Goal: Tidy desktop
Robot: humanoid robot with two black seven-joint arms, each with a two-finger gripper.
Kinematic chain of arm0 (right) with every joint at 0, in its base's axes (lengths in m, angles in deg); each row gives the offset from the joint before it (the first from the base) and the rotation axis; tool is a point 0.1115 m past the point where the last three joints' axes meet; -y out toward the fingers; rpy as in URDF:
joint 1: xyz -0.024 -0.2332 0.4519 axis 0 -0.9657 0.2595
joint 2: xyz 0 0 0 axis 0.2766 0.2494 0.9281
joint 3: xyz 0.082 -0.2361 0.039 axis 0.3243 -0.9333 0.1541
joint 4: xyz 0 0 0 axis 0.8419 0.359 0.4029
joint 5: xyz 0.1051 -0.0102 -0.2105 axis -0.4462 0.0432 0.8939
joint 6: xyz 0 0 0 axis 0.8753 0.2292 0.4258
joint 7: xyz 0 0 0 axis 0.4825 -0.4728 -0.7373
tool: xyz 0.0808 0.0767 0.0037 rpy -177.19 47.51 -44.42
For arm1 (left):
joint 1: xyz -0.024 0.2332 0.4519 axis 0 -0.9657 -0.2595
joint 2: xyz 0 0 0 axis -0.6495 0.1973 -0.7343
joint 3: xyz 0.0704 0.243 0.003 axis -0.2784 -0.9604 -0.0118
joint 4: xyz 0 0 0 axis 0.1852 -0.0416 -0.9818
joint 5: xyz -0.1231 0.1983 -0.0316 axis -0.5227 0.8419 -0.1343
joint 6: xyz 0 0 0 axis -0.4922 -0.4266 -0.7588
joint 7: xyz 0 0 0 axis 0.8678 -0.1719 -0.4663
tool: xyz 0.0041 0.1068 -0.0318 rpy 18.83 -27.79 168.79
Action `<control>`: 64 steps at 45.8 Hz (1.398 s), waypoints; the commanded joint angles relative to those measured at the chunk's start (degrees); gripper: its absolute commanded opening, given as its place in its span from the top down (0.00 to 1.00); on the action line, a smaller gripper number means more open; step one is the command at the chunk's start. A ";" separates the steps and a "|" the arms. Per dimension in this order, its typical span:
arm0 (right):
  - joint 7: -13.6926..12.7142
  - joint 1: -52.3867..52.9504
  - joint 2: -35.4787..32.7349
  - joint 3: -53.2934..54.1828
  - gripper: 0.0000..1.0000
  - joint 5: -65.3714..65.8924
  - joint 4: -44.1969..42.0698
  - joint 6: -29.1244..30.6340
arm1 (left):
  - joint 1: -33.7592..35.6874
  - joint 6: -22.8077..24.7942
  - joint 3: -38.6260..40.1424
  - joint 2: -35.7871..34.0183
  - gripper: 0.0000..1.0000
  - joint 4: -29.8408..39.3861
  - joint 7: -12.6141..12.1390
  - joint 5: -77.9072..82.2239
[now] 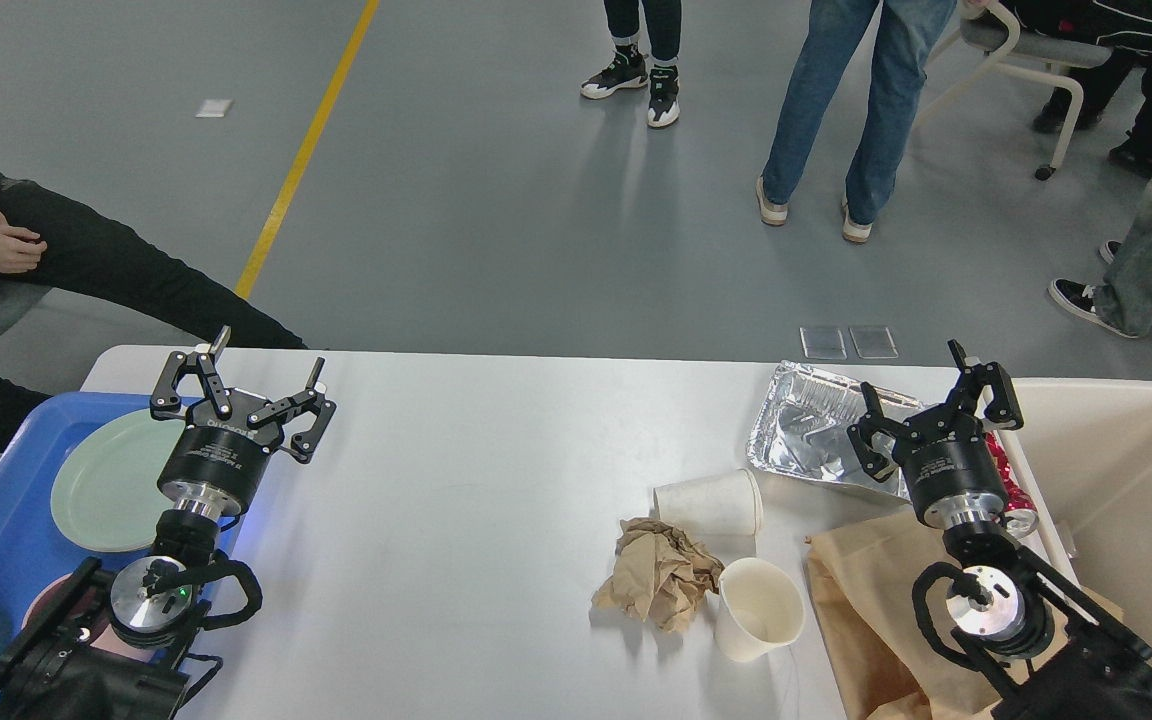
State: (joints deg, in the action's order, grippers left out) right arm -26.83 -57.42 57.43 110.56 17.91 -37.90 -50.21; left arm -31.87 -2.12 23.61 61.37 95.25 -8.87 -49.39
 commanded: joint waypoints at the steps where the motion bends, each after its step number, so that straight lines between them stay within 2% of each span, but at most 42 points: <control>1: 0.00 0.09 0.02 0.00 0.00 0.00 0.00 0.00 | 0.04 0.14 -0.38 0.22 0.03 -1.39 -0.08 0.43; 14: 0.00 0.09 0.02 0.00 0.00 0.00 -0.09 0.00 | 0.30 0.41 0.15 0.04 0.03 -2.36 -0.08 0.17; 20: 0.00 0.18 0.02 0.00 0.00 0.00 -0.09 0.00 | 1.09 2.87 0.24 0.21 0.03 -4.82 0.09 0.34; 30: 0.00 0.09 -0.07 0.00 0.00 -0.09 0.00 0.00 | 1.09 5.24 -0.29 0.56 0.03 -5.44 4.22 -0.01; 64: 0.00 0.00 -0.07 0.00 0.00 0.00 0.00 0.00 | 0.92 5.51 -0.55 0.48 0.03 -5.44 4.22 -0.18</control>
State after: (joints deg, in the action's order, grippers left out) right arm -26.83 -57.40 57.36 110.56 17.90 -37.88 -50.21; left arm -30.95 3.38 23.06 61.84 89.81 -4.64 -49.57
